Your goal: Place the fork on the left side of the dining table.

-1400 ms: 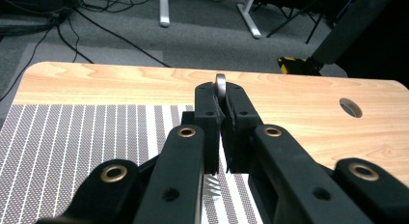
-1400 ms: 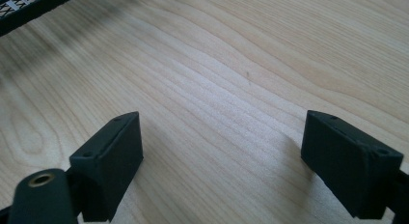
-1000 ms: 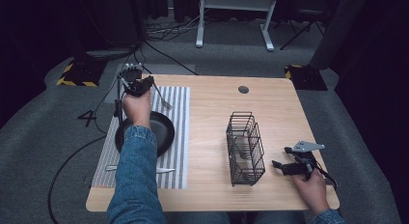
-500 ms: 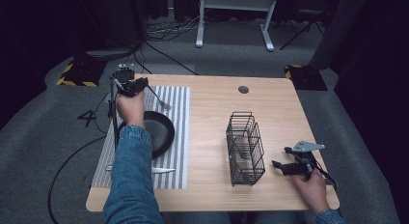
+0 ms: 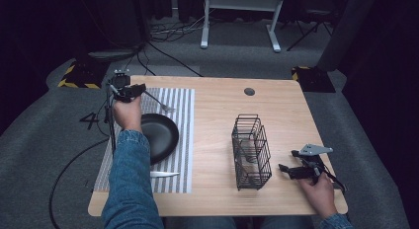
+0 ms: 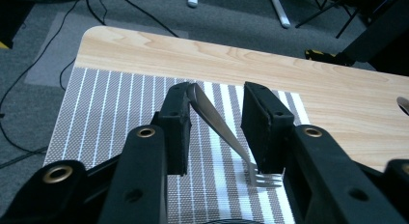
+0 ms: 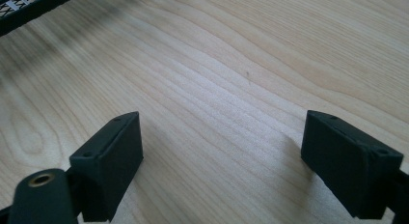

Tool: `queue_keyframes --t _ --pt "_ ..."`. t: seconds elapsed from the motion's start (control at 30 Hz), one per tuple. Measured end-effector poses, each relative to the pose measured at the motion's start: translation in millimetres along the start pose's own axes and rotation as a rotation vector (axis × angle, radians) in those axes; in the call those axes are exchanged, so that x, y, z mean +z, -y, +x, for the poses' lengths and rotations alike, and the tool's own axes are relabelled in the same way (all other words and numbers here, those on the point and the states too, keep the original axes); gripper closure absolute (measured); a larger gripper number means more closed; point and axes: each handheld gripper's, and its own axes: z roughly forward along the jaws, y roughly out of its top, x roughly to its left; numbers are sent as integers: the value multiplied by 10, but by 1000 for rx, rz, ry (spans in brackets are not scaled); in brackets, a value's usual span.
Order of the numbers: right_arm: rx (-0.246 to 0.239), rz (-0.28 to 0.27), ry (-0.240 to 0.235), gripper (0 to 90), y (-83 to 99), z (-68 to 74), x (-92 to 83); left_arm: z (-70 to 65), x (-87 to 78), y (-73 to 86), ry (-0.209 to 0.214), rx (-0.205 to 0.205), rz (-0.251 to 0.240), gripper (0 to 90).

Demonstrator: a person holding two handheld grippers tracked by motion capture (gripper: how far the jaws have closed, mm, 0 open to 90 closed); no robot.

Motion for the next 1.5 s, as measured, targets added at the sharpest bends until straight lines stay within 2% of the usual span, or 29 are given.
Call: queue_keyframes --t 0.27,0.53,0.87,1.0,1.17,1.5 --pt "0 0 0 148 0 0 0 149 47 75 -11 -32 20 603" --pt "0 0 0 148 0 0 0 261 114 151 -9 -55 65 592" --pt "-1 -1 0 148 0 -1 0 303 216 257 4 -54 111 580" --pt "0 0 0 148 0 0 0 303 256 284 5 -42 141 564" --pt "0 0 0 148 0 0 0 307 263 287 0 -36 144 564" --pt "-1 0 0 148 0 -1 0 363 264 291 -9 -53 150 551"
